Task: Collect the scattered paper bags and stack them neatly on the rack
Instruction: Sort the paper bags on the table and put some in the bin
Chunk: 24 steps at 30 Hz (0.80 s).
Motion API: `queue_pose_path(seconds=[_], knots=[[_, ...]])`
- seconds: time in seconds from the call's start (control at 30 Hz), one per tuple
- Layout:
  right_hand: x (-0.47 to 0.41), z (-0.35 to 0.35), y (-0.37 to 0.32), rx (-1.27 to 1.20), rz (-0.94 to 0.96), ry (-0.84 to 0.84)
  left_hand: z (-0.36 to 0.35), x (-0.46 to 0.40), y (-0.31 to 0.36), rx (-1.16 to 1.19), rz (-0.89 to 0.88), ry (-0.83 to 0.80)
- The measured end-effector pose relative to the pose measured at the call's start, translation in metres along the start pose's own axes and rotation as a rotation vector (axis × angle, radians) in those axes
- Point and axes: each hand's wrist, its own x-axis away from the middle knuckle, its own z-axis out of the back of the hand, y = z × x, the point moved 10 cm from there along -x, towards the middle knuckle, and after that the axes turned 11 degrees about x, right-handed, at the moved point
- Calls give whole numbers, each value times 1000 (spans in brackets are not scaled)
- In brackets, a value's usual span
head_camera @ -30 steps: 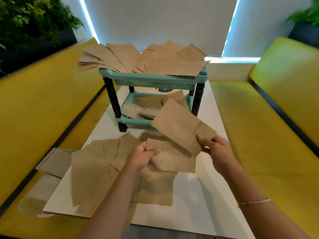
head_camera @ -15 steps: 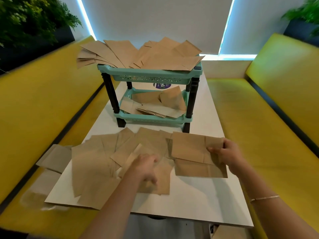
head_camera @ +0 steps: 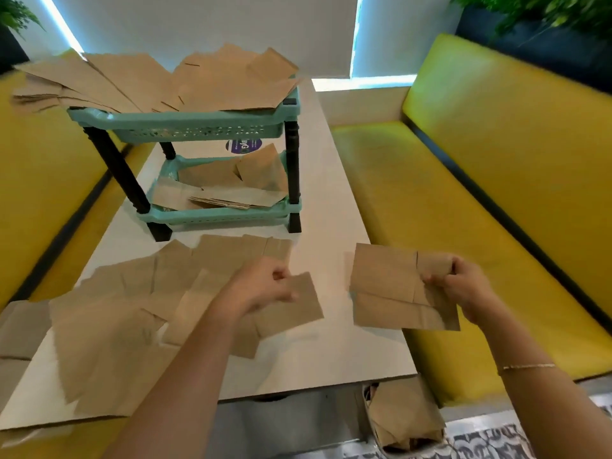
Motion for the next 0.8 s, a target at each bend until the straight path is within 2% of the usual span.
queue_pose_path(seconds=[0.13,0.2,0.27,0.4,0.57,0.8], knots=[[-4,40,61,156,-123,139,-4,-8,69,285,-183,136],[-5,53,92,214,-149,183,-14,-15,88,440,-219,213],[-6,53,122,295,-158,158,-34,-20,102,516,-221,230],[-3,22,171,526,-184,19,-86,-27,118,526,-186,178],[-3,-31,204,653,-162,-154,-129,-32,120,529,-179,133],[-17,-58,204,611,-72,-225,-154,-38,117,456,-170,147]])
